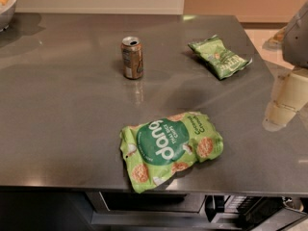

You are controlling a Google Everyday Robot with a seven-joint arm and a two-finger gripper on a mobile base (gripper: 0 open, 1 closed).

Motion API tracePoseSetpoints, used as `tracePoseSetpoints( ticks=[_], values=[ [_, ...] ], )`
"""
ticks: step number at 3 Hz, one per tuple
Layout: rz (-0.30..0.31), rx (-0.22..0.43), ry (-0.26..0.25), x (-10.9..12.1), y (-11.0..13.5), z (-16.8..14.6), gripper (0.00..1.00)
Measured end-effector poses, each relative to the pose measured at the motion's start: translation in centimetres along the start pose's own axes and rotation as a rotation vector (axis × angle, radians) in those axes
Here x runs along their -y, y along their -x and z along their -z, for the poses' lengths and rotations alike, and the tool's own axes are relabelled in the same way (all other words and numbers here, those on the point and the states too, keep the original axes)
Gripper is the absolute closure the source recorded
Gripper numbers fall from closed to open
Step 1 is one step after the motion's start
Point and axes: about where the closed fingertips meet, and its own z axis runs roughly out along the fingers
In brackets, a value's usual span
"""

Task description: Pick green rice chip bag

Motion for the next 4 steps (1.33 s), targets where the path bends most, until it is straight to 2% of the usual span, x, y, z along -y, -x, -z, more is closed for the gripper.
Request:
tracePoseSetpoints(
  ticks=[1,2,3,4],
  values=[
    [0.02,0.009,0.011,-0.1,0.6,-0.4,0.0],
    [0.085,0.037,0.049,-0.3,2.5,-1.6,0.0],
    [0.18,0.081,0.101,-1.7,5.4,-3.8,0.0],
    [0.281,0.118,0.153,-4.1,7.5,-6.2,0.0]
  ],
)
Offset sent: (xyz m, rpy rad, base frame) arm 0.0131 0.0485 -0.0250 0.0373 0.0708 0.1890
